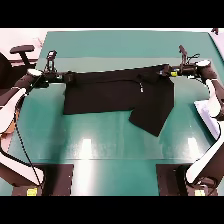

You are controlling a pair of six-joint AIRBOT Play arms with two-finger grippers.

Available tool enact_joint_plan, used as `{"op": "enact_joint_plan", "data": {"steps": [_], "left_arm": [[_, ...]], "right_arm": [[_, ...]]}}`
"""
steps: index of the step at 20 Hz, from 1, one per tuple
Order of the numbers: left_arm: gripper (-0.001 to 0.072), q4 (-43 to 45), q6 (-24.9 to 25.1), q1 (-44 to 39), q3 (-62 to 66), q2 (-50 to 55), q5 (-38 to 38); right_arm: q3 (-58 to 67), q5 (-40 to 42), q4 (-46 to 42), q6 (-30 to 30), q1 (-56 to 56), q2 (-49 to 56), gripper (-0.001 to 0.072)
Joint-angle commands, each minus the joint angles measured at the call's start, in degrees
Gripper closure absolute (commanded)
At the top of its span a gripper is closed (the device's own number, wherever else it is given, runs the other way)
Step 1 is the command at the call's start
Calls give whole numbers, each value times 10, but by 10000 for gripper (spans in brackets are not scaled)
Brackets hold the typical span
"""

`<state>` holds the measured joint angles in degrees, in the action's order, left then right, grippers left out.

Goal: Fold the shirts.

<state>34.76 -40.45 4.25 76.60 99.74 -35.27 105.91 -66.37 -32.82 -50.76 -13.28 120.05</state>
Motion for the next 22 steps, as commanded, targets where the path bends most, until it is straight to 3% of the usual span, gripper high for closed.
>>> {"op": "enact_joint_plan", "data": {"steps": [1, 9, 15, 16, 17, 18, 19, 22], "left_arm": [[685, 45, -35, -2, 0, 4, -2], [684, 101, -96, -2, 0, 4, 11], [683, 103, -106, -2, 1, 4, -17], [680, 103, -106, -1, 1, 1, -28], [467, 103, -106, 0, 5, -2, -38], [85, 102, -108, 4, 13, -5, -55], [53, 104, -112, 11, 20, -12, -66], [50, 102, -128, 54, 28, -53, -87]], "right_arm": [[0, -24, -51, -38, -6, 5, 689], [1, -40, -77, -49, -17, 5, 689], [1, -84, -72, -49, -19, 4, 686], [1, -94, -72, -49, -19, 1, 648], [1, -99, -72, -47, -19, -6, 490], [1, -96, -72, -47, -22, -17, 267], [1, -92, -72, -47, -28, -30, 195], [1, -94, -72, -48, -58, -77, 189]]}}
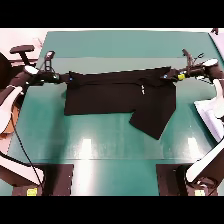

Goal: Fold the shirts.

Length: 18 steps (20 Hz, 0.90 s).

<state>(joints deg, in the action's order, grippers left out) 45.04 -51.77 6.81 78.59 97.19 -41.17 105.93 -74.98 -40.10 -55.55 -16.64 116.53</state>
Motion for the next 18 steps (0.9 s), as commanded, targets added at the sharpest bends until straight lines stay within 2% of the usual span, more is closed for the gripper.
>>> {"op": "enact_joint_plan", "data": {"steps": [1, 4, 6, 8, 11, 14, 18], "left_arm": [[50, -1, -24, 45, 7, -41, -38], [50, -4, -35, 88, -10, -77, -123], [51, -3, -46, 105, -49, -95, -156], [51, -4, -65, 122, -114, -115, -160], [51, -3, -63, 124, -212, -155, -164], [51, -4, -63, 124, -298, -206, -148], [51, 4, -63, 124, -332, -212, -144]], "right_arm": [[0, -14, 0, -6, -38, -56, 189], [0, -74, 0, -49, -80, -96, 189], [-33, -84, 1, -72, -97, -135, 189], [-112, -83, 0, -75, -115, -189, 190], [-273, -81, -2, -73, -137, -268, 190], [-431, -30, -1, -45, -152, -343, 190], [-540, 24, 0, -29, -154, -413, 190]]}}
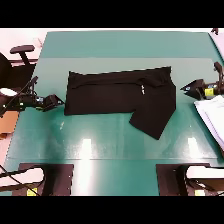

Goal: Fold the shirts.

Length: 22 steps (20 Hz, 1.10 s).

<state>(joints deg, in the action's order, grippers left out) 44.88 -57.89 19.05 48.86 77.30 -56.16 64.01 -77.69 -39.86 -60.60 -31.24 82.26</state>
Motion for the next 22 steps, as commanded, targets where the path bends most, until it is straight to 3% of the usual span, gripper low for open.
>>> {"op": "enact_joint_plan", "data": {"steps": [1, 8, 11, 16, 19, 20, 22], "left_arm": [[50, 0, -1, 0, -35, -12, 15], [51, -33, -1, -2, -44, -5, -5], [51, -34, 13, -41, -52, 5, -22], [60, -36, 6, -90, -52, 4, 16], [616, -33, 6, -90, -52, 4, 32], [684, -33, 8, -90, -52, 4, 33], [684, -33, 9, -90, -49, 3, 31]], "right_arm": [[-133, 57, -3, 24, -7, -83, 190], [-147, 56, -2, 28, -6, -100, 191], [-147, 50, -2, 28, -6, -100, 191], [-147, 40, -3, 28, -6, -100, 191], [-147, 35, -9, 28, -6, -100, 192], [-147, 34, -11, 28, -10, -100, 192], [-147, 17, -25, 26, -22, -100, 192]]}}
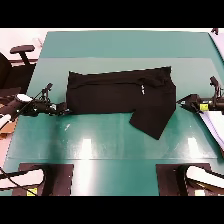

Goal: Fold the shirts.

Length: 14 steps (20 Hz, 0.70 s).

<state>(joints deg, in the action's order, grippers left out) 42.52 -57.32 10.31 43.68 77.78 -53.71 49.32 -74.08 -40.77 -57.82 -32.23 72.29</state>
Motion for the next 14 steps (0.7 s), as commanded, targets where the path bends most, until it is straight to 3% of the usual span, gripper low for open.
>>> {"op": "enact_joint_plan", "data": {"steps": [1, 7, 14], "left_arm": [[684, -9, 4, -3, 4, -2, 5], [684, -9, 6, -3, 4, -2, 5], [684, -9, 8, -3, 4, -2, -8]], "right_arm": [[-1, -30, -34, -2, -17, 0, 192], [-77, 2, -66, -1, -48, 14, 192], [-184, 55, 77, 92, -40, 63, 197]]}}
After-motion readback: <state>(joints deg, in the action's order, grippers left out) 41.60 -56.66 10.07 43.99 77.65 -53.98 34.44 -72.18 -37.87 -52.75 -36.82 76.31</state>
